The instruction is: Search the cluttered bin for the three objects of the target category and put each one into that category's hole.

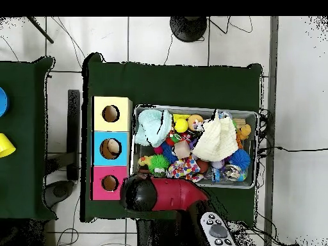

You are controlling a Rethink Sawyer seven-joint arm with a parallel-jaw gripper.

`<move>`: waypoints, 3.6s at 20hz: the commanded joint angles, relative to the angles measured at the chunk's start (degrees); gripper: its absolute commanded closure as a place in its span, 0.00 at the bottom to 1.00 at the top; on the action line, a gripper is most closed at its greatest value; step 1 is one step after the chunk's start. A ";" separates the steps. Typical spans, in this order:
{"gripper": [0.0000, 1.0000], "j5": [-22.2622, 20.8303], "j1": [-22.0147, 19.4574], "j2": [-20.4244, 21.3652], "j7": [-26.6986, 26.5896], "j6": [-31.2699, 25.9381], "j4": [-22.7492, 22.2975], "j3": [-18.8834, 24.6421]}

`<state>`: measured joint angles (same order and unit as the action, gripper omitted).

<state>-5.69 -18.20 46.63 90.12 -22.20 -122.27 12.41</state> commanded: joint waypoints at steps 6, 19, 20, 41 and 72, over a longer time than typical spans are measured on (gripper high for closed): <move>0.00 -5.90 3.63 3.48 7.80 6.06 -0.77 -4.39; 0.00 -3.54 2.70 1.14 9.39 7.30 -3.00 -3.81; 0.00 -3.35 2.90 1.02 9.92 7.94 -3.33 -3.91; 0.00 0.93 4.93 -2.30 7.52 1.69 6.03 -2.58; 0.00 0.59 4.84 -13.46 5.25 0.07 15.77 -3.14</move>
<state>-6.48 -13.01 37.33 90.12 -17.74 -117.77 7.39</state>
